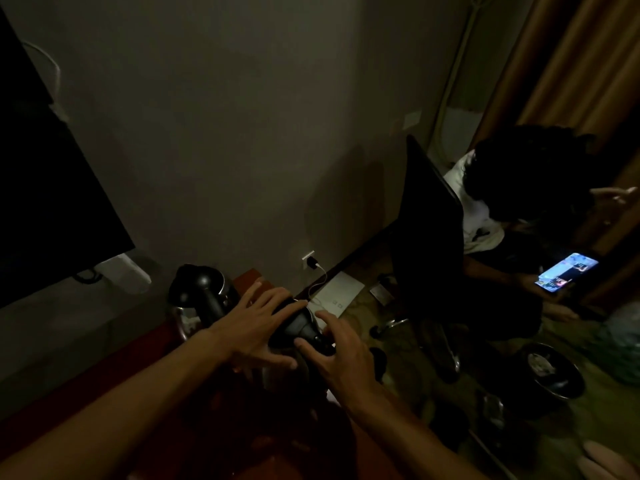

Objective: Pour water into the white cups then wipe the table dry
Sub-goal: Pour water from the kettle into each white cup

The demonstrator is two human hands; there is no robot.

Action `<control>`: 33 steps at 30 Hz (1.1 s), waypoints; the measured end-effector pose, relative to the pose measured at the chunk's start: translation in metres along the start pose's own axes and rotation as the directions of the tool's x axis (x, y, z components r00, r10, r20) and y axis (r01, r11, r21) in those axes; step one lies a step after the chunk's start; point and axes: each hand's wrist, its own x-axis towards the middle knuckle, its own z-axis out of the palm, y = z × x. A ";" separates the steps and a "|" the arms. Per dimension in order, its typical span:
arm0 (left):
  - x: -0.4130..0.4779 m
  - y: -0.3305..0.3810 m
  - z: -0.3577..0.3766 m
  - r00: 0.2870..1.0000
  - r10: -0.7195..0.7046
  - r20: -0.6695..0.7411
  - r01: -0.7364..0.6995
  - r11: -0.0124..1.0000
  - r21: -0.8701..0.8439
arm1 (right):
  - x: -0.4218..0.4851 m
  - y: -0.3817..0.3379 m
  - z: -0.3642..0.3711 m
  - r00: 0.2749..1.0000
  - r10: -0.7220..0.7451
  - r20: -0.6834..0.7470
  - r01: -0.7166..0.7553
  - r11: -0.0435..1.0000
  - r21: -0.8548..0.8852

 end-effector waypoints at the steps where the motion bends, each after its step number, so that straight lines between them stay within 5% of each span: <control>1: 0.003 -0.002 0.001 1.000 0.022 -0.007 -0.022 1.000 -0.012 | 0.000 0.001 0.002 1.000 -0.004 0.005 0.004 1.000 0.005; 15: 0.035 -0.007 -0.007 0.969 0.216 0.121 -0.210 0.976 -0.065 | -0.003 0.014 0.031 0.999 -0.003 -0.045 0.015 0.960 0.280; 24: 0.033 -0.009 -0.008 0.969 0.240 0.065 -0.229 0.963 -0.142 | -0.006 0.028 0.046 0.991 -0.009 -0.136 0.053 0.942 0.330; 33: 0.019 0.002 -0.006 0.972 0.235 0.010 -0.235 0.972 -0.030 | -0.025 0.019 0.034 0.986 -0.035 -0.161 0.091 0.932 0.352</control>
